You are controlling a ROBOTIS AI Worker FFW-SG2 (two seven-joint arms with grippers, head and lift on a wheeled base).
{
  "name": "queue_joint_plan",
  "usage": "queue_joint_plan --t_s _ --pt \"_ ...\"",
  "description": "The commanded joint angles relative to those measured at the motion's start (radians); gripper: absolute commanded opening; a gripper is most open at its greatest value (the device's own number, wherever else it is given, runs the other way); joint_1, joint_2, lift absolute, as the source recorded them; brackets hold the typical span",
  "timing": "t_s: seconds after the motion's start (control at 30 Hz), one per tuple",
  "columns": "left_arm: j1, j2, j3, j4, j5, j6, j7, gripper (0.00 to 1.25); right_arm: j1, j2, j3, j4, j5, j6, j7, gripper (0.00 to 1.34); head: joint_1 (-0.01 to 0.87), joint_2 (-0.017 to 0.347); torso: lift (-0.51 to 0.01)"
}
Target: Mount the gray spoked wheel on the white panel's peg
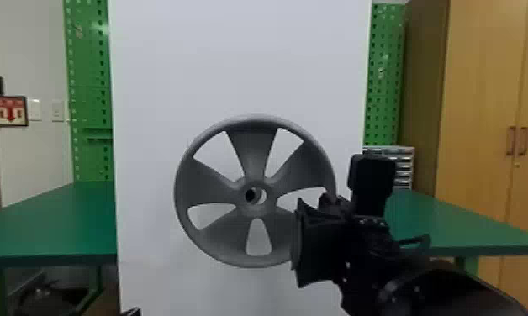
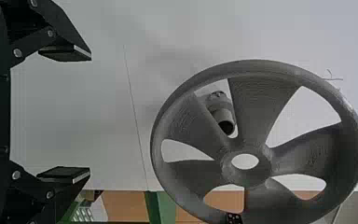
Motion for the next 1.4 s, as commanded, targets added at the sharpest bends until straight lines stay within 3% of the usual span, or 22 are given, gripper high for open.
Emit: queue_joint_plan --t_s 0.0,0.6,1.37 --pt "-0.002 0.0 -0.002 0.002 0.001 -0.001 0.0 0.86 -0.014 0.001 -0.005 0.026 -0.017 -0.011 0.003 0.03 0.123 -0.008 -0.405" --pt "-0.002 0.0 -0.003 0.003 0.003 -0.001 0.0 0.86 -0.055 -0.005 -0.029 0.121 -0.038 -0.048 0.054 0.03 0.123 -0.008 -0.405" --pt "-0.006 0.003 -0.011 0.006 0.003 -0.001 0.0 0.86 -0.106 0.0 -0.011 0.22 -0.051 -0.085 0.054 0.03 0.123 -0.008 -0.405"
